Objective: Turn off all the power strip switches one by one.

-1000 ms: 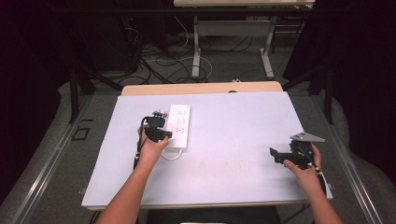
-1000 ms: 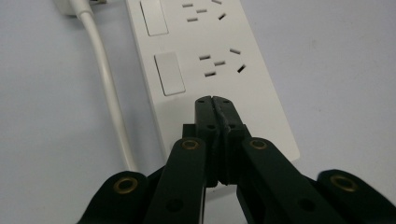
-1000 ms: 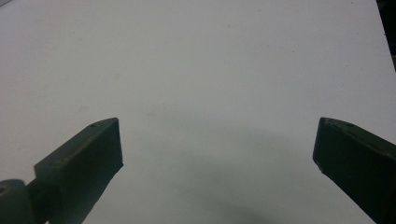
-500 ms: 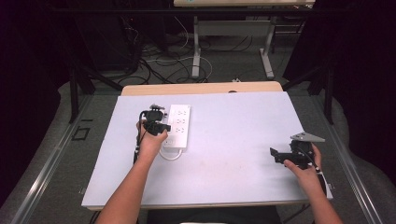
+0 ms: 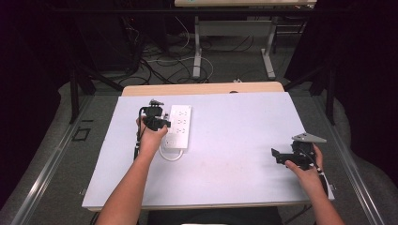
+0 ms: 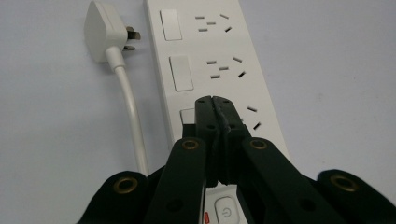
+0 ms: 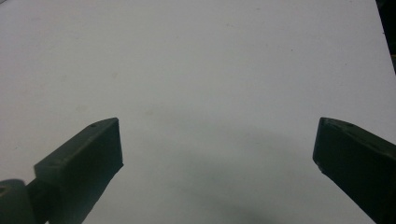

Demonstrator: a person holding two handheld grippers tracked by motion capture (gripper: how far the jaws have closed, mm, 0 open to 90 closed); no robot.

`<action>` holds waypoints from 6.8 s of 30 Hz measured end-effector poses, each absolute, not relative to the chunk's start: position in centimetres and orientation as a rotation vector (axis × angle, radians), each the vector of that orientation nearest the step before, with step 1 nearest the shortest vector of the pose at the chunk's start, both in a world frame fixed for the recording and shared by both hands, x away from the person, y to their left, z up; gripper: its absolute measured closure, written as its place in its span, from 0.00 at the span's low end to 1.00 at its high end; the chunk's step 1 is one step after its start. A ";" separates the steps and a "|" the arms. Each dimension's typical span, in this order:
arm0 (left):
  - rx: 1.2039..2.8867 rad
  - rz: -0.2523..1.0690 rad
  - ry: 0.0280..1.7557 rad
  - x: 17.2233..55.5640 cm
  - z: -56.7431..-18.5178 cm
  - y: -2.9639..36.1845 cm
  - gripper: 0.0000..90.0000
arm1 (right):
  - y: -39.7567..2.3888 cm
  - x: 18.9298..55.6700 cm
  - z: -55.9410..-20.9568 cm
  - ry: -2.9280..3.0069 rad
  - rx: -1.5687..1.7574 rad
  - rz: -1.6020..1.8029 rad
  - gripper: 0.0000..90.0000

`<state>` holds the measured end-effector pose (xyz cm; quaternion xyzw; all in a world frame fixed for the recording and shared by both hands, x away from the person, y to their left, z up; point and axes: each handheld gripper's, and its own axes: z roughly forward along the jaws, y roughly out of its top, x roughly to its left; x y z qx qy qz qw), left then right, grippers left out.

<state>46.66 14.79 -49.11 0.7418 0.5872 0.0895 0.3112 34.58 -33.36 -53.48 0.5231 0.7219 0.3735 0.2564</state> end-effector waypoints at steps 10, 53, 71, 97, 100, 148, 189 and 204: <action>1.962 0.234 1.558 47.7 -49.2 14.4 1.00 | -33.3 34.6 -53.5 1.972 1.408 1.029 0.01; 2.025 0.215 1.621 49.2 -51.4 13.7 1.00 | -33.3 34.6 -53.7 1.997 1.415 1.027 0.00; 2.017 0.218 1.621 49.3 -51.7 13.7 1.00 | -33.2 34.6 -53.7 1.998 1.412 1.032 0.00; 1.997 0.223 1.623 50.0 -49.9 13.9 1.00 | -33.2 34.6 -53.7 1.998 1.418 1.033 0.00; 2.002 0.224 1.623 50.2 -49.4 13.9 1.00 | -33.2 34.7 -53.7 2.000 1.415 1.032 0.00; 2.029 0.244 1.682 53.7 -50.1 13.1 1.00 | -33.2 34.7 -53.8 2.004 1.415 1.022 0.00; 2.041 0.240 1.712 54.2 -51.2 13.0 1.00 | -33.2 34.8 -54.0 2.007 1.415 1.027 0.00; 2.007 0.241 1.713 54.3 -50.3 13.6 1.00 | -33.1 34.8 -54.0 2.012 1.417 1.026 0.00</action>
